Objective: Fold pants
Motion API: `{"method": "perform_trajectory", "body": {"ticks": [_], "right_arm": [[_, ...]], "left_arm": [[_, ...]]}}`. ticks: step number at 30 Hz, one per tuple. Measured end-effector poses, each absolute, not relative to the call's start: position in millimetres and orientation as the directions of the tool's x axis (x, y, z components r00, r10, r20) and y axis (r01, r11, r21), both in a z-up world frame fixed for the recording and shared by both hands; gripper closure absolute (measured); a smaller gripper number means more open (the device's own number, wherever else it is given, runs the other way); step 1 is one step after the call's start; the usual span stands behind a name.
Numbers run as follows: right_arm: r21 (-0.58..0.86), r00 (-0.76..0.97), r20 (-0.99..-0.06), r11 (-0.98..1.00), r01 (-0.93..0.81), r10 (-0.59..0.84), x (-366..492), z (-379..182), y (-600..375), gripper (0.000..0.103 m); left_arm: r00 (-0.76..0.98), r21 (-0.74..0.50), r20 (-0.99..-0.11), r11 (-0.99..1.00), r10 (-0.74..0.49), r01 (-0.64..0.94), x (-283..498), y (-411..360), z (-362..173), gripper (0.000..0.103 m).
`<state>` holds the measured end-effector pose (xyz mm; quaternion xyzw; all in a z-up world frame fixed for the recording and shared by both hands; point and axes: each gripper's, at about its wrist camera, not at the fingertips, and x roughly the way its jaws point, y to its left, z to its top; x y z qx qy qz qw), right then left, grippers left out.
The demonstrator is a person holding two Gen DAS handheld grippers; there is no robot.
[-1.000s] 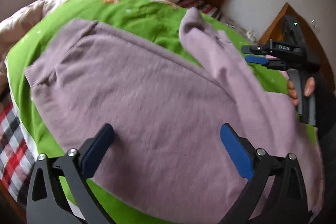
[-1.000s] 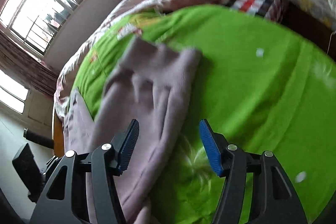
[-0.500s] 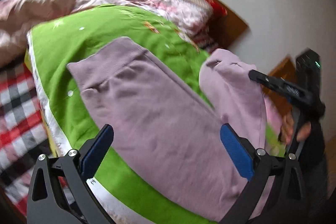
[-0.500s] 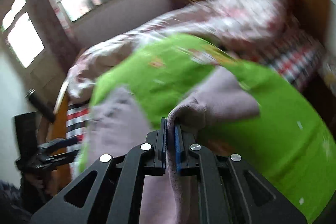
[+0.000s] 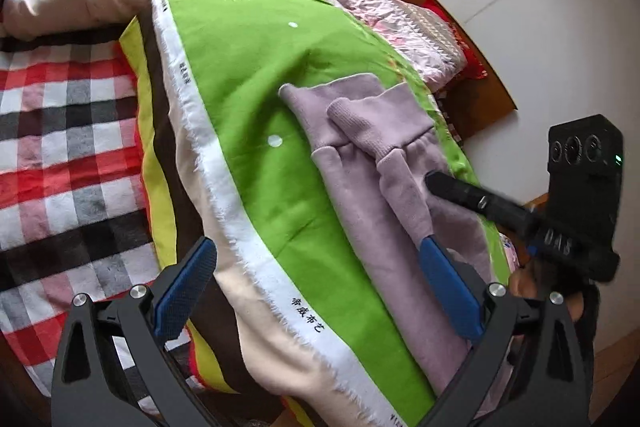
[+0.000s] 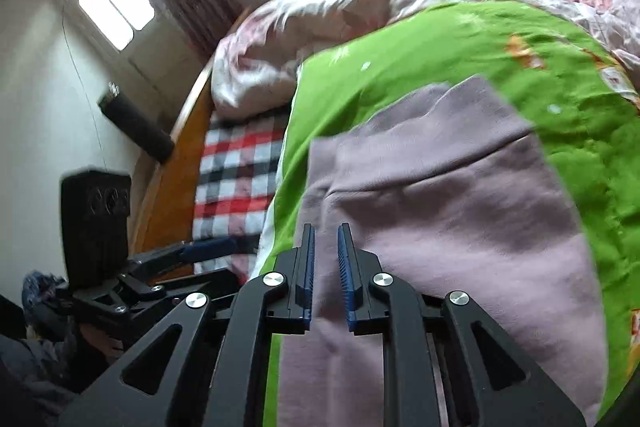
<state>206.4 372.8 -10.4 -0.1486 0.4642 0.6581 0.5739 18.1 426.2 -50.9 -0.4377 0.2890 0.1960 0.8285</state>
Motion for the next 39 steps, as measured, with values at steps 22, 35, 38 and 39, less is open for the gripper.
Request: {"method": "perform_trajectory", "body": {"ticks": [22,35,38,39], "right_arm": [[0.231,-0.071,-0.785,0.185,-0.955,0.616,300,-27,350,0.055],[0.244,-0.146,-0.783,0.082,-0.966,0.605,301,-32,373,0.067],[0.243,-0.14,-0.782,0.09,-0.966,0.608,301,-32,372,0.067],[0.243,-0.139,-0.782,0.091,-0.966,0.608,300,-32,372,0.067]], "left_arm": [[0.813,-0.721,-0.575,0.526,-0.092,-0.451,100,444,-59,0.01],[0.792,-0.611,-0.609,0.606,0.052,-0.509,88,428,-29,0.03],[0.759,-0.535,-0.635,0.627,0.145,-0.567,90,423,-23,0.03],[0.718,-0.46,-0.654,0.626,0.241,-0.63,87,420,-17,0.03]]}}
